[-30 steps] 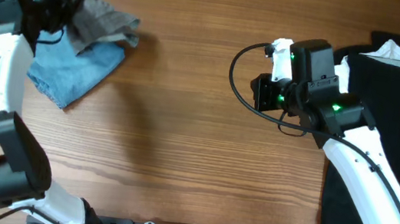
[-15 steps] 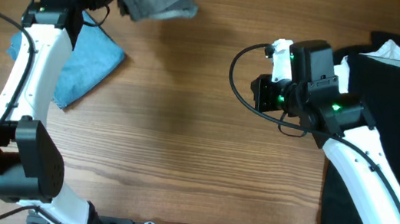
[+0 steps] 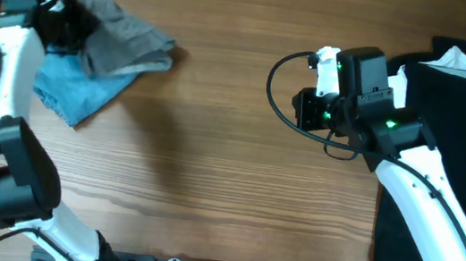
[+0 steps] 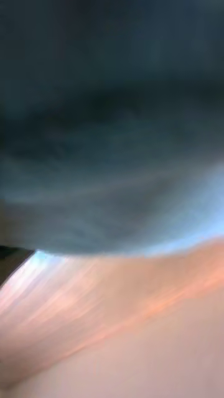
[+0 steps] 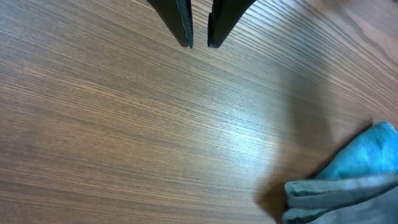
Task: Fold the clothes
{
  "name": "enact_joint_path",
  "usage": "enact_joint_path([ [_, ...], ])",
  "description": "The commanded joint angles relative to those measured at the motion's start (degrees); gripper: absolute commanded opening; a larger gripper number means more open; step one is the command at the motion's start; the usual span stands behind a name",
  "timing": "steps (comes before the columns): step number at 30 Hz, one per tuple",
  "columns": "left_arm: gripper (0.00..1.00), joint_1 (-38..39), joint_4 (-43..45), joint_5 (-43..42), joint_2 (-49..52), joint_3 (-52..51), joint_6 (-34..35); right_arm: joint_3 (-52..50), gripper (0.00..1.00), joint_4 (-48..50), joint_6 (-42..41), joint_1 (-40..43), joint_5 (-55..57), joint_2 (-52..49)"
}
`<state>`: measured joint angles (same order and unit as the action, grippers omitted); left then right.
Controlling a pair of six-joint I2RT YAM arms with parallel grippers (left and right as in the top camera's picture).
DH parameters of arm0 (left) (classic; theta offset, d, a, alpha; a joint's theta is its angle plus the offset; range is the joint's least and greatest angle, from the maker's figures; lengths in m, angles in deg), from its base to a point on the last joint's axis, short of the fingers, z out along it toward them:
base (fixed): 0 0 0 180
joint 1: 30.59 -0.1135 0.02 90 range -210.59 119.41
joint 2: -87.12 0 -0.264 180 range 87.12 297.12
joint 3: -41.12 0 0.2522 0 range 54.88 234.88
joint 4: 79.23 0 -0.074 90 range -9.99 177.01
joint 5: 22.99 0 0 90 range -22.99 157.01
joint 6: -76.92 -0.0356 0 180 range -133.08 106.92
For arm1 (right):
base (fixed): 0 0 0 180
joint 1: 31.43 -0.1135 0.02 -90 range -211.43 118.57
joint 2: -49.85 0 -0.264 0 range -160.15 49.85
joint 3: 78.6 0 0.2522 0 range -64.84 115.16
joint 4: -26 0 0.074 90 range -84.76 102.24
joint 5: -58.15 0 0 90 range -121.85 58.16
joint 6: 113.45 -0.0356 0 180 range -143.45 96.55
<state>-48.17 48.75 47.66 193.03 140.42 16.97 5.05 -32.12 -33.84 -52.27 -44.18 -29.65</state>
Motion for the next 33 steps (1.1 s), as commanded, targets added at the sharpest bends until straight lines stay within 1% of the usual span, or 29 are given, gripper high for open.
enact_joint_path([
  [1,0.55,-2.97,-7.04,9.05,-0.5,1.05,-1.36,-0.02,0.14,-0.09,-0.11,-0.02,0.98,-0.57],
  [2,0.67,-4.15,-9.11,10.34,-0.5,1.05,-1.36,-0.02,0.14,-0.22,-0.13,-0.02,0.98,-0.57],
  [6,0.69,-8.59,-13.29,9.62,-0.72,1.05,-1.33,-0.02,0.14,-0.55,-0.09,-0.02,0.98,-0.57],
  [7,0.72,-9.9,-14.32,8.72,-0.98,1.05,-1.36,-0.02,0.14,-0.68,-0.09,-0.02,0.98,-0.57],
  [8,0.79,-10.93,-15.15,7.85,-1.31,1.07,-1.36,-0.02,0.14,-0.72,-0.07,-0.02,0.98,-0.57],
  [9,0.92,-12.57,-16.37,5.05,-1.9,1.07,-1.36,-0.02,0.14,-0.74,-0.04,-0.02,0.98,-0.57],
  [10,1.0,-13.99,-17.42,1.42,-2.51,1.07,-1.46,-0.02,0.14,-0.72,-0.02,-0.02,1.01,-0.57],
  [13,1.0,-18.34,-20.96,-8.24,-5.55,1.07,-5.7,-0.02,0.14,-0.68,0.37,-0.02,1.01,-0.57],
  [16,1.0,-20.24,-20.63,-8.09,-8.44,1.07,-6.1,-0.02,0.14,-0.68,0.37,-0.02,1.03,-0.57],
  [17,0.95,-20.24,-19.96,-8.11,-9.07,1.07,-6.1,-0.02,0.14,-0.66,0.37,-0.02,1.27,-0.57],
  [18,0.86,-20.09,-19.1,-8.22,-9.64,1.07,-6.6,-0.02,0.14,-0.66,0.35,-0.02,1.66,-0.59],
  [20,0.19,-18.56,-16.9,-8.04,-10.01,1.05,-7.37,-0.02,0.15,-0.68,0.35,-0.02,2.14,-0.59],
  [21,0.04,-17.46,-15.82,-7.74,-9.9,0.96,-7.34,-0.02,0.15,-0.68,0.33,-0.02,2.12,-0.59],
  [22,0.04,-15.93,-14.29,-6.27,-9.46,0.68,-7.37,-0.02,0.15,-0.66,0.33,-0.02,2.12,-0.59],
  [24,0.04,-11.69,-10.99,1.9,-7.96,-0.61,-7.32,-0.02,0.15,-0.5,0.17,-0.02,2.12,-0.59],
  [26,0.04,-7.8,-8.02,7.26,-5.33,-2.34,-7.34,-0.02,0.15,-0.37,-0.31,-0.02,2.08,-0.59],
  [28,0.04,-5.29,-5.84,8.63,-2.34,-3.69,-7.32,-0.02,0.15,-0.2,-0.31,-0.02,2.08,-0.59],
  [30,0.04,-3.78,-5.79,10.47,1.62,-3.93,-6.64,-0.02,0.15,0.0,-0.68,-0.02,2.08,-0.59],
  [31,0.08,-3.54,-6.67,11.69,3.17,-3.93,-5.27,-0.02,0.15,0.0,-1.29,-0.02,2.05,-0.59],
  [32,0.18,-3.61,-8.59,14.16,4.87,-3.93,-2.43,-0.02,0.15,-0.04,-1.88,-0.02,2.05,-0.59],
  [33,0.21,-3.78,-9.75,15.19,5.57,-3.93,-1.09,-0.02,0.15,-0.02,-1.81,-0.02,2.05,-0.59],
])
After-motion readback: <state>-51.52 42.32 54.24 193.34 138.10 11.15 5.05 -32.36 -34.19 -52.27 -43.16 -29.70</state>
